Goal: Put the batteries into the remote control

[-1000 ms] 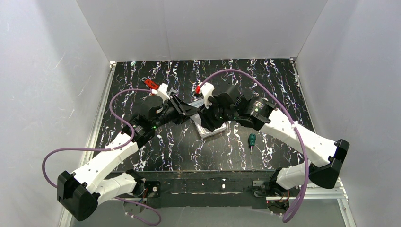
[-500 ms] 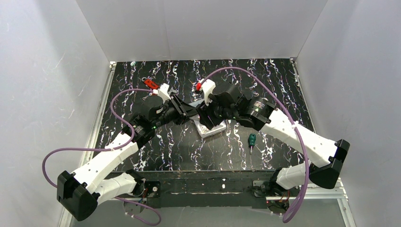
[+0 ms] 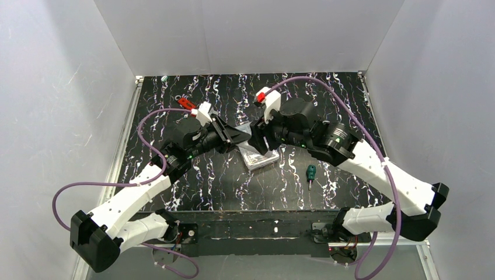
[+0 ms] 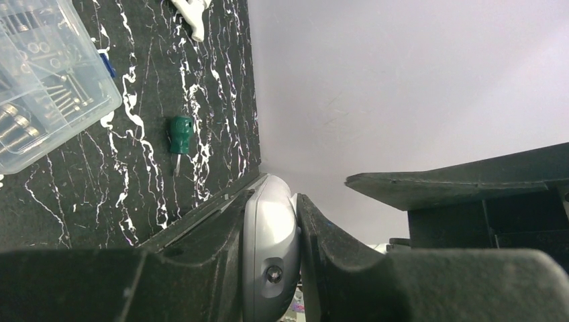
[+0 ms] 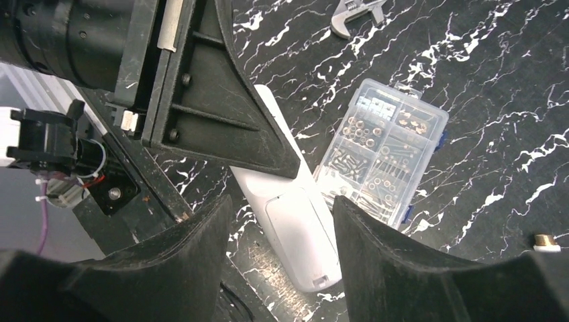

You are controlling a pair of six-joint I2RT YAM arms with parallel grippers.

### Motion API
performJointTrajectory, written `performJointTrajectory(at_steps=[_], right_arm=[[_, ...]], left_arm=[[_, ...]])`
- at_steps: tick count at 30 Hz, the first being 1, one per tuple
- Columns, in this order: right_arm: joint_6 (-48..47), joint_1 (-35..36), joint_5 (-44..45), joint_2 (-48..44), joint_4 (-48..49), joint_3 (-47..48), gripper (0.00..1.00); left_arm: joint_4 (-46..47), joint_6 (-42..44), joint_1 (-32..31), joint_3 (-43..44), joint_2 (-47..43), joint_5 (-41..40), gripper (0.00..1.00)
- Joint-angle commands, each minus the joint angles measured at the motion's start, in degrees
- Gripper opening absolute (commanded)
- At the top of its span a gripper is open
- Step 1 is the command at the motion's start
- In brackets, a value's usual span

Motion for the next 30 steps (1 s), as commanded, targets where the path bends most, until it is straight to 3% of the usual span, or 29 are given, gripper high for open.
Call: performJointTrajectory(at_steps=[1,6,11,17,30], right_arm=[[2.4,-0.2,4.1,-4.6,4.1,0.6,0.66],[7.0,-2.7,6.6,-8.8,2.6,-1.6,0.68],[14.2,-10.8,-1.5,-14.6,3.2,-8.0,0.68],[20.7,-17.7,-11.2,-20.9,5.8,-15.5,0.69],[34.4,-22.0,-14.9,-27.3,14.9,-26.9,0.71]], left_arm=[[4.6,-0.6,-0.1,0.7,-0.3,2.1,0.0],[10.7,-3.8,0.1,-0.5,1.7,4.0,0.0],[19.3,-7.8,0.3,-0.7,4.9,6.6,0.0],[19.3,-7.7,0.3,0.6,4.9,7.4,0.0],[21.2,-9.2,0.4,0.7,5.1,6.9,0.0]])
